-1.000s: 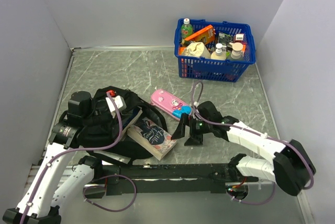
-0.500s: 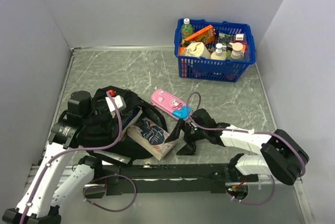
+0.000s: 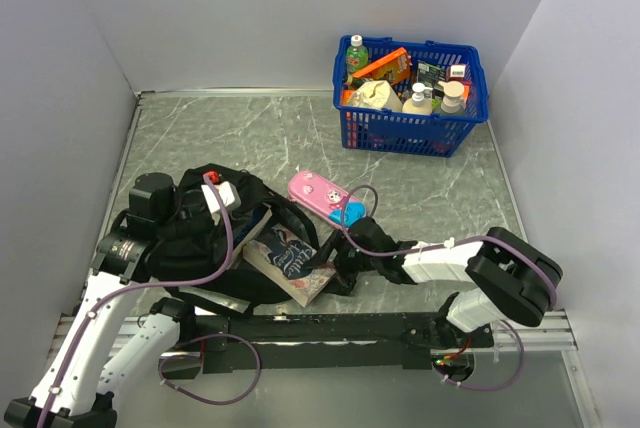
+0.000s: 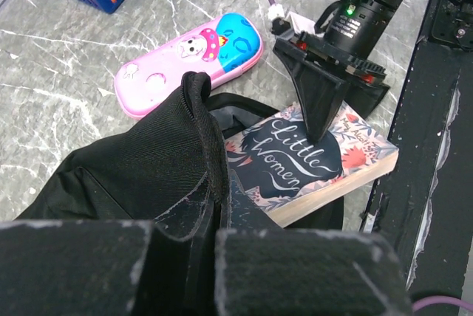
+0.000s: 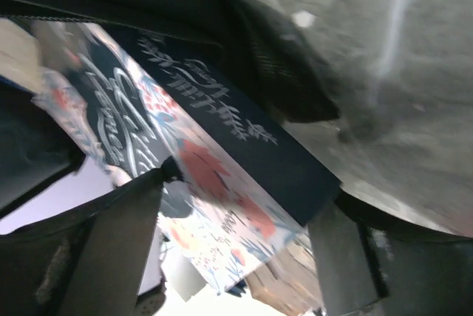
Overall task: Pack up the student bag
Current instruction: Adjust the book in the student bag.
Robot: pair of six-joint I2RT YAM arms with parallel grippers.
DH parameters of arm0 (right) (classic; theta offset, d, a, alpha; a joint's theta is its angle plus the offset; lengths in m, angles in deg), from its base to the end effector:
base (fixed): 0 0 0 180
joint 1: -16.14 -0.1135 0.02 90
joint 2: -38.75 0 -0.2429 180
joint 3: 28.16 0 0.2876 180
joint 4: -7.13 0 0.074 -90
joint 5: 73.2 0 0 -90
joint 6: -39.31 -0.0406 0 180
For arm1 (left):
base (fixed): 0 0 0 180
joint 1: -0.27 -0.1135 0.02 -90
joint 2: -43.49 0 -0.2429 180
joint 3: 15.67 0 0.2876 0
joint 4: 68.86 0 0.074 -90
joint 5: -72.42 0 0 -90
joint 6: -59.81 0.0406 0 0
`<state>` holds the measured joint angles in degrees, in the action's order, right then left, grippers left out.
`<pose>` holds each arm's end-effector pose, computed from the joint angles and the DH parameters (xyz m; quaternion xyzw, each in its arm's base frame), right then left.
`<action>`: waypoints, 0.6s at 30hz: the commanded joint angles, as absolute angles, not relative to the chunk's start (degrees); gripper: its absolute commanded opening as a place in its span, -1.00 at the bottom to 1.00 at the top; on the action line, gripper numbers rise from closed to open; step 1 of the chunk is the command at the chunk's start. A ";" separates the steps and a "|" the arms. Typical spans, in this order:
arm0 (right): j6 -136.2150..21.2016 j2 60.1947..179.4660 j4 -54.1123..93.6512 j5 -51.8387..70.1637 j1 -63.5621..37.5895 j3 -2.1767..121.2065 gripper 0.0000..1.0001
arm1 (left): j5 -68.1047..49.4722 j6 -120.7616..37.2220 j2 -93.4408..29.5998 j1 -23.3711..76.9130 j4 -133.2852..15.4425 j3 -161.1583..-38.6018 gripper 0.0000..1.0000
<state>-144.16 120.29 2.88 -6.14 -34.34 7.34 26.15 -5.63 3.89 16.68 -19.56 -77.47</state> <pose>0.1577 0.2160 0.0725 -0.2522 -0.8621 -0.4368 0.0488 0.1754 -0.0809 0.3299 0.4591 0.6737 -0.2825 0.5056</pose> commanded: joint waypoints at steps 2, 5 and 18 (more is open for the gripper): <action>-146.50 115.14 0.26 3.33 -34.66 6.03 0.34 | 29.27 -4.88 5.25 16.62 -22.54 -80.71 -0.98; -141.93 109.51 7.10 6.42 -33.96 8.57 -0.05 | 29.18 -5.05 5.52 16.71 -22.89 -80.44 -0.98; -118.10 96.06 23.24 -0.48 -32.29 16.68 -1.00 | 28.39 -5.76 5.34 16.71 -24.12 -80.09 -0.98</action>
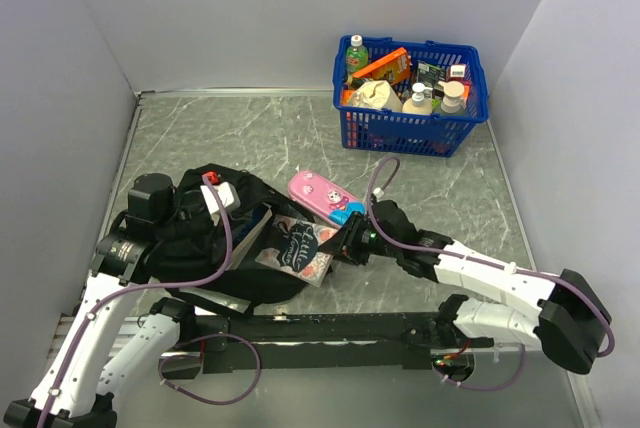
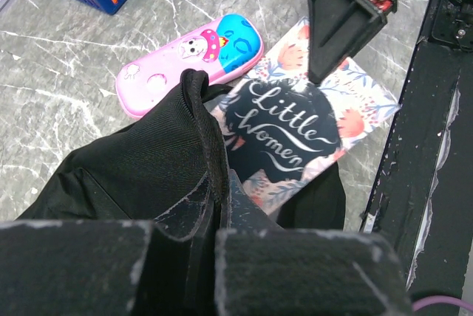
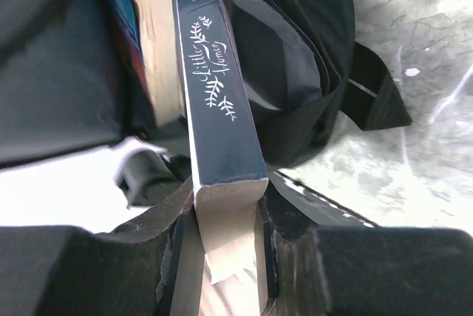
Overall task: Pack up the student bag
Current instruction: Adjust the book in the student bag.
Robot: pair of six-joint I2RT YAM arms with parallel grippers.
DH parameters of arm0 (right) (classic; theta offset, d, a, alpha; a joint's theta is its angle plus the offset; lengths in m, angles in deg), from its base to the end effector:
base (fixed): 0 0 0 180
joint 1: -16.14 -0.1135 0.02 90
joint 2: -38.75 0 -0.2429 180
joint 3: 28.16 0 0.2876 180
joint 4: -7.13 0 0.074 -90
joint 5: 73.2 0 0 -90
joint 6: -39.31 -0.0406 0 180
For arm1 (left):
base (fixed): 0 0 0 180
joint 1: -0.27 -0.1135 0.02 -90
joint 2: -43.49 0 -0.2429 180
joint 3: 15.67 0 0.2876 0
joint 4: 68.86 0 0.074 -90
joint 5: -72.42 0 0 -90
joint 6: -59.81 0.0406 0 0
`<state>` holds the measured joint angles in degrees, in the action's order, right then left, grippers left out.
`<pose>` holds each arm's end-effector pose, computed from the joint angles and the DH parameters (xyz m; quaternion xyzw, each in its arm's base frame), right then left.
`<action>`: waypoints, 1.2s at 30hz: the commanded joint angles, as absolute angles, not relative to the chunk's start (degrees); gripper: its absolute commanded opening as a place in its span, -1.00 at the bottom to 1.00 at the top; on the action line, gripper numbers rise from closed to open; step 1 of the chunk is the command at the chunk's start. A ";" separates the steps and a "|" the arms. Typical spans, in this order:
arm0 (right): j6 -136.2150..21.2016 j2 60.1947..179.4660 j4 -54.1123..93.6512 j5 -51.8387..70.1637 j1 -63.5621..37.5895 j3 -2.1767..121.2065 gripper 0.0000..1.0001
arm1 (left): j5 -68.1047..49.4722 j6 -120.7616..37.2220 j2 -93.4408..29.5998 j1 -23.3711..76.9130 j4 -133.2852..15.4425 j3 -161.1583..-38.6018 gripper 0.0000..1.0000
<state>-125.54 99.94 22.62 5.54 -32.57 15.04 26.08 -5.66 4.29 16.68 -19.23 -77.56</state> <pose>0.1731 0.2092 0.1747 0.1530 0.8644 0.4560 0.1467 0.1736 -0.0804 0.3311 0.4589 0.6733 -0.2818 0.5067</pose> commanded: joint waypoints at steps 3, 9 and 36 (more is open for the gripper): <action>-117.14 92.37 20.60 -3.74 -31.24 14.38 -1.00 | 28.65 -6.11 4.81 16.71 -24.74 -80.01 -0.98; -113.79 91.49 12.01 -13.86 -28.78 11.67 -1.00 | 28.30 -7.08 3.76 16.71 -25.35 -80.44 -0.98; -99.63 110.38 9.08 -30.42 -24.29 27.05 -1.00 | 28.48 -6.46 2.79 16.71 -24.47 -81.50 -0.98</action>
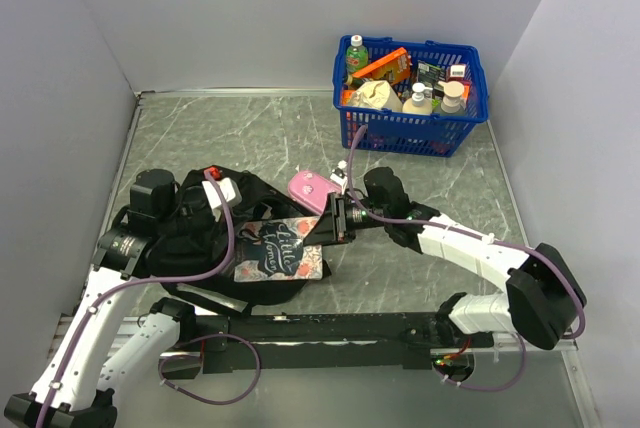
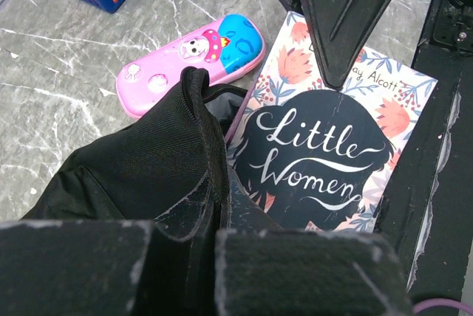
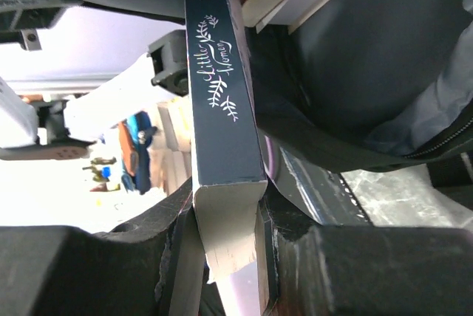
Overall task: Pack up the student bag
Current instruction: Adjust the book in the student bag.
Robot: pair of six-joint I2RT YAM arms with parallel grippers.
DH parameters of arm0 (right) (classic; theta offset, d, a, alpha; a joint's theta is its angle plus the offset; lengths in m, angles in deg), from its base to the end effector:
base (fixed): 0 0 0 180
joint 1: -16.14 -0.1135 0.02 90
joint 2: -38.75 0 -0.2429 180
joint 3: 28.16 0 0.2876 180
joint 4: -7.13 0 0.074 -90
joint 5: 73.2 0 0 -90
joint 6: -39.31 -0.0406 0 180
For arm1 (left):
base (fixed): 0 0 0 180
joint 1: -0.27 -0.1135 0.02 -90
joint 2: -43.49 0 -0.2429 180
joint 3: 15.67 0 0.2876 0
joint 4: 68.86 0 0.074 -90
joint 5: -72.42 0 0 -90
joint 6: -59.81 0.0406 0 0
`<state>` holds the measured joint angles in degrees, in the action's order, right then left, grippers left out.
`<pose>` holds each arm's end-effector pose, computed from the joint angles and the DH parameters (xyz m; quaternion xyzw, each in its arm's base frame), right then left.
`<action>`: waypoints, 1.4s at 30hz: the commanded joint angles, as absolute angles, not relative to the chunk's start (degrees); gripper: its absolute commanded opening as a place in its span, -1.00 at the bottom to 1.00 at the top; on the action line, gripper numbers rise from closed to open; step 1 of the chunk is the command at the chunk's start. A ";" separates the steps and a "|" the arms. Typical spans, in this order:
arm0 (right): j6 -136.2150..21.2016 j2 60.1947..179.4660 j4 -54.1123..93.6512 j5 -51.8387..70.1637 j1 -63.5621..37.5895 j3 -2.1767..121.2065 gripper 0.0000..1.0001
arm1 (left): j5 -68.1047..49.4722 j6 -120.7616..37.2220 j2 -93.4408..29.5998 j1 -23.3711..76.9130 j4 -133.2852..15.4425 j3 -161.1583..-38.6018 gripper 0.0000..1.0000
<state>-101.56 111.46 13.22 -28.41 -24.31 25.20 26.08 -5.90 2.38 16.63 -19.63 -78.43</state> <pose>0.2186 0.2242 0.2061 -0.1336 0.7959 0.5797 0.1122 0.1801 -0.0821 0.3315 0.4565 0.6776 -0.2840 0.5019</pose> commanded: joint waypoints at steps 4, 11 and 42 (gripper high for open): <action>-108.33 112.39 -2.86 -22.23 -24.38 24.58 -1.00 | 28.65 -6.63 2.97 16.71 -24.30 -81.76 -0.98; -118.54 123.11 -2.63 -16.86 -25.87 31.60 -1.00 | 29.44 -7.69 2.62 16.71 -23.69 -85.18 -0.98; -104.66 134.56 22.51 5.55 -39.15 49.81 0.32 | 30.06 -8.39 2.62 17.85 -25.26 -83.52 -0.98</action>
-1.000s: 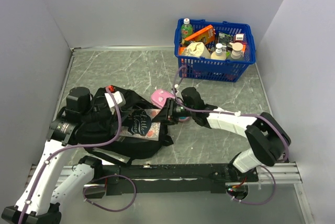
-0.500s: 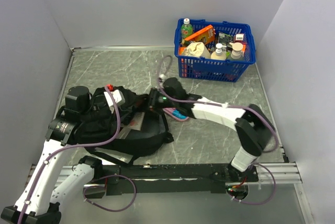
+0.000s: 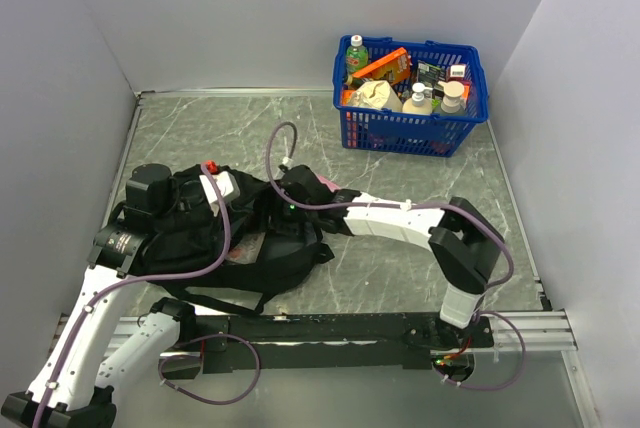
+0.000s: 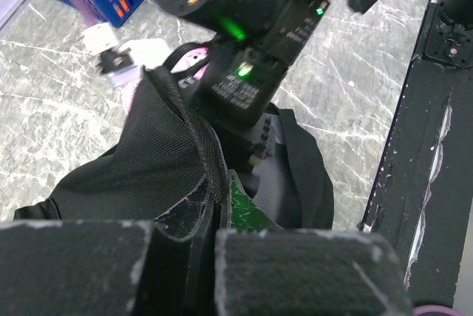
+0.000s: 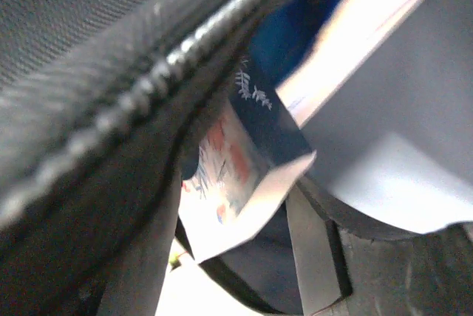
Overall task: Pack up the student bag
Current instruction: Adjust the book in the student bag.
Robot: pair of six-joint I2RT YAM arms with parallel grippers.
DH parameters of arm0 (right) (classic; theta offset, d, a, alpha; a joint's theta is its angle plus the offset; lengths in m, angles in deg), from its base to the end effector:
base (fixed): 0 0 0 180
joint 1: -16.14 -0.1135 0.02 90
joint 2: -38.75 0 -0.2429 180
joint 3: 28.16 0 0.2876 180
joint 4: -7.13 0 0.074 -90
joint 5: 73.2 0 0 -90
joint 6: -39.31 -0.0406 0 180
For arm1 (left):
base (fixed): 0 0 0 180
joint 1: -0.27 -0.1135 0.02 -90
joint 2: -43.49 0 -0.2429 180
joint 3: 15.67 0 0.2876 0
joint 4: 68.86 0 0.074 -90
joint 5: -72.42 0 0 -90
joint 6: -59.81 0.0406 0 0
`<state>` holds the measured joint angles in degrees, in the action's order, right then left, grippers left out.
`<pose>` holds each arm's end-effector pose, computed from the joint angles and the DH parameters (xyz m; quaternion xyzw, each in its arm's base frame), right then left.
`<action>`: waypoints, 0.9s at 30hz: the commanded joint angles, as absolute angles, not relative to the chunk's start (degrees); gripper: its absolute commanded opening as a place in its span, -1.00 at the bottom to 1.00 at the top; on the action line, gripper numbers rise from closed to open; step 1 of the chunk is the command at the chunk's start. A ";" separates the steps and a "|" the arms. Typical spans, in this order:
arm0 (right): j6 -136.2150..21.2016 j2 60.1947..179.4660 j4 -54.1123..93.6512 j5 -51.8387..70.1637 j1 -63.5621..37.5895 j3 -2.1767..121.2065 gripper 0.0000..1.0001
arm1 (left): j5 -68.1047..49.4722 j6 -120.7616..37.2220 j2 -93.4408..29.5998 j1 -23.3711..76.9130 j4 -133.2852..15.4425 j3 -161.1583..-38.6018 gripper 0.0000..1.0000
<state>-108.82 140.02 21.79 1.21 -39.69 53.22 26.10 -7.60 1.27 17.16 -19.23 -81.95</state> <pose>0.2331 0.3628 0.1897 -0.0455 0.8781 0.4519 0.1505 0.1794 -0.0838 0.3494 0.4519 0.6722 -0.2898 0.5099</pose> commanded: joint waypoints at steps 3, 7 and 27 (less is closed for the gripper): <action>-103.87 131.83 21.29 6.08 -38.79 45.15 0.35 | 29.97 -8.31 2.62 17.85 -25.18 -83.43 -0.98; -102.98 127.09 14.97 5.20 -38.88 38.74 0.03 | 29.80 -8.31 2.70 17.85 -25.00 -83.26 -0.98; -109.74 138.50 0.82 5.73 -38.71 44.52 -1.00 | 30.06 -7.87 2.26 17.94 -24.65 -83.79 -0.98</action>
